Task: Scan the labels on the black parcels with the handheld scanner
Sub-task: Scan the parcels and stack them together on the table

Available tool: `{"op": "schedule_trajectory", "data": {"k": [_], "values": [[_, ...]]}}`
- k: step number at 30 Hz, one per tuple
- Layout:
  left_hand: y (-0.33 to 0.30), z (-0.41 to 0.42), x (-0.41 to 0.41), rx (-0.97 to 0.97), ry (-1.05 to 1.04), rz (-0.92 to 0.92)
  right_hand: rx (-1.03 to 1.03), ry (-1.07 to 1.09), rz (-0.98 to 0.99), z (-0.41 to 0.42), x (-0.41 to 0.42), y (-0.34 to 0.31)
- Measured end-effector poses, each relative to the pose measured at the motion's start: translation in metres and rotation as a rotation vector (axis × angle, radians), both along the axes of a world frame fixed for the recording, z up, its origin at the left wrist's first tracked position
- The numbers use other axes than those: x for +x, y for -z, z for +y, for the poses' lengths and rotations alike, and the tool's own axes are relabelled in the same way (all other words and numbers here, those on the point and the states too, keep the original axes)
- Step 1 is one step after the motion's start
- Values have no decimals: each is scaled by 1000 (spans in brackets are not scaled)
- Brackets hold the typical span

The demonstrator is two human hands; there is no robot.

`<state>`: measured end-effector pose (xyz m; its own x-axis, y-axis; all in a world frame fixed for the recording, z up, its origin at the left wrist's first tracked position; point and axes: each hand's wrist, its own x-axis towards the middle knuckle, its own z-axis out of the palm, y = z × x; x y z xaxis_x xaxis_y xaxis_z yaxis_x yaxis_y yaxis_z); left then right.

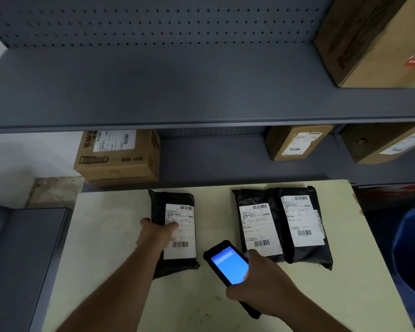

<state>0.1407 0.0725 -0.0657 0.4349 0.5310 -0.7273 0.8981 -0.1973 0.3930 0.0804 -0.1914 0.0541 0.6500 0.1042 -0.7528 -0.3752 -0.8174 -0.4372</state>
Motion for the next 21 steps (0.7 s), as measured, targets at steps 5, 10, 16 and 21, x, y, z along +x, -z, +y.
{"op": "schedule_trajectory", "data": {"k": [5,10,16,21], "values": [[-17,-6,-2,-77,12,-40,6,-2,-30,-8,-4,-6],[-33,-17,-10,-111,46,-110,23,8,-40,-15,-8,-12],[-45,-26,-23,-138,37,-198,4,-15,-66,-25,-16,-18],[-61,-26,-29,-161,-1,-297,2,-44,-98,-28,-25,-28]]}}
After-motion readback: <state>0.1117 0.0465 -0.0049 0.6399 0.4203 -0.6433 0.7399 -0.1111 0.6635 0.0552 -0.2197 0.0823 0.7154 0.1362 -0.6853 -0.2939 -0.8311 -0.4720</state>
